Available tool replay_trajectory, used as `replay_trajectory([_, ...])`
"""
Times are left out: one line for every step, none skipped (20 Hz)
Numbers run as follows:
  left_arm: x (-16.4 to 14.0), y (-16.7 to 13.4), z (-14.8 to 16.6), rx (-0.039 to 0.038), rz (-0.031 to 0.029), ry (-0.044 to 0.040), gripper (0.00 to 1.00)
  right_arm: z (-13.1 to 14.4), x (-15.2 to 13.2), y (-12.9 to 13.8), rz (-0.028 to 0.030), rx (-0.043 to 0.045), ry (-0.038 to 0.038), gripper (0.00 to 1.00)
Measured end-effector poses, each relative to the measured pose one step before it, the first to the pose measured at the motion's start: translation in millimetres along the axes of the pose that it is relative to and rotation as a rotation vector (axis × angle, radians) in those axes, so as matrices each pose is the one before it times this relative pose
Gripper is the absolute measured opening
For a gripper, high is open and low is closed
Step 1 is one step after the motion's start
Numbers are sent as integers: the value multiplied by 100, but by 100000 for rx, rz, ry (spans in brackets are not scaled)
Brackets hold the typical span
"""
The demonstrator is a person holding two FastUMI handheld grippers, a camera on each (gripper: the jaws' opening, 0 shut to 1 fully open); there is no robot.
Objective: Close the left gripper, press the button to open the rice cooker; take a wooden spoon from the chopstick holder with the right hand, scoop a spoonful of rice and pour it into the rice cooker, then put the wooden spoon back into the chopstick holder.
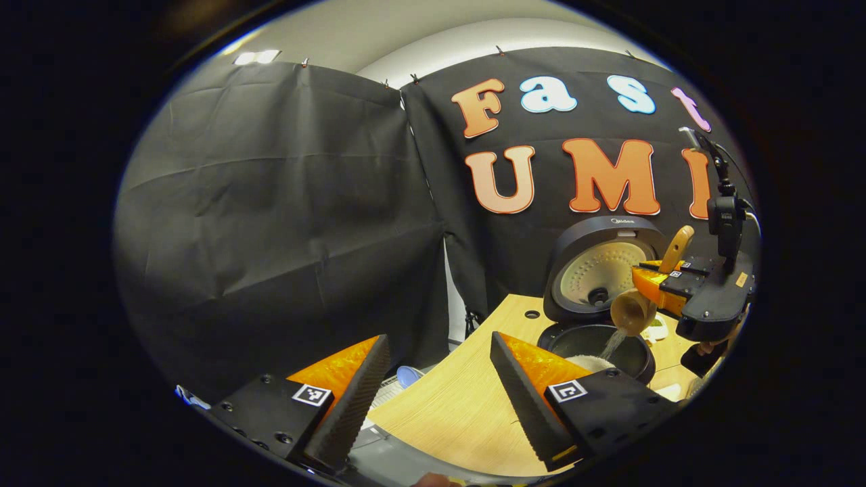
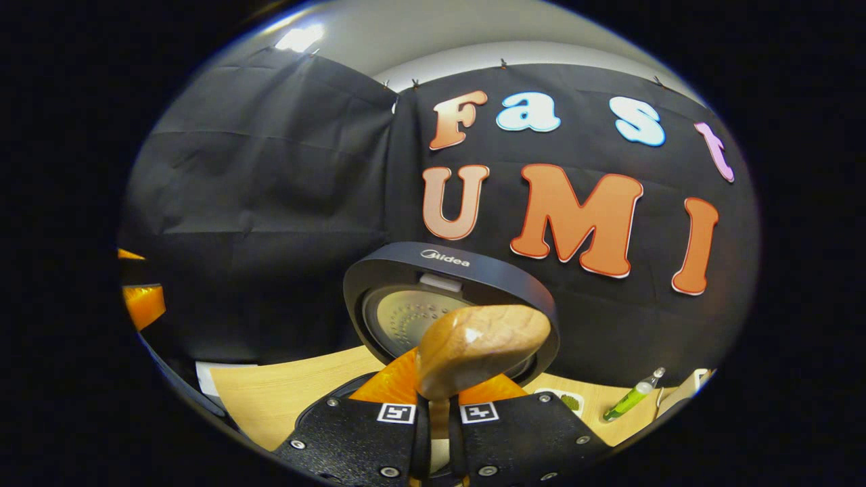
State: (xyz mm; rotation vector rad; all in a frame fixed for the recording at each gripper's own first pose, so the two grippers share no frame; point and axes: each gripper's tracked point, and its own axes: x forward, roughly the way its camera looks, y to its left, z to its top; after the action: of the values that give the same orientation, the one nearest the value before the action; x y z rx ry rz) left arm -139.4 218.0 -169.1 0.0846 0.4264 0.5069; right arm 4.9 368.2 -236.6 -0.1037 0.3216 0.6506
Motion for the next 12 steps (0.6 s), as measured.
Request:
replay_trajectory([-9,-152,77,706,-100,-121,100,-153,-132,180,477,-2377,-788,10])
replay_trajectory([46,-130,-50,766,-210,-52,100,-311,-31,185,284,-1291,654,10])
replay_trajectory([-35,-182,138,564,-132,-391,100,-268,-211,73,452,1281,766,10])
replay_trajectory([-21,-107,123,243,-352,-251,100,-319,26,-299,398,3242,755,10])
replay_trajectory([66,-206,59,-36,-368,12,100,32,-198,-546,149,4328,661,10])
replay_trajectory([134,-343,-155,-310,-513,405,100,105,-133,-891,-105,5810,508,10])
replay_trajectory([97,-285,62,-426,-585,286,100,8,-272,-650,47,5492,1135,10])
replay_trajectory([79,-330,11,-406,-685,62,100,156,-587,-763,122,6996,1463,10])
replay_trajectory([92,-435,192,-56,-609,-194,100,60,-573,-930,-406,8014,1606,10])
replay_trajectory([67,-456,244,111,-695,-416,100,-55,-610,-1136,-495,7130,1494,10])
replay_trajectory([80,-576,74,44,-915,-179,100,48,-706,-1129,-941,6147,1149,10])
replay_trajectory([32,-688,64,-128,-1197,-23,94,-30,-816,-1347,-1296,5023,1015,10])
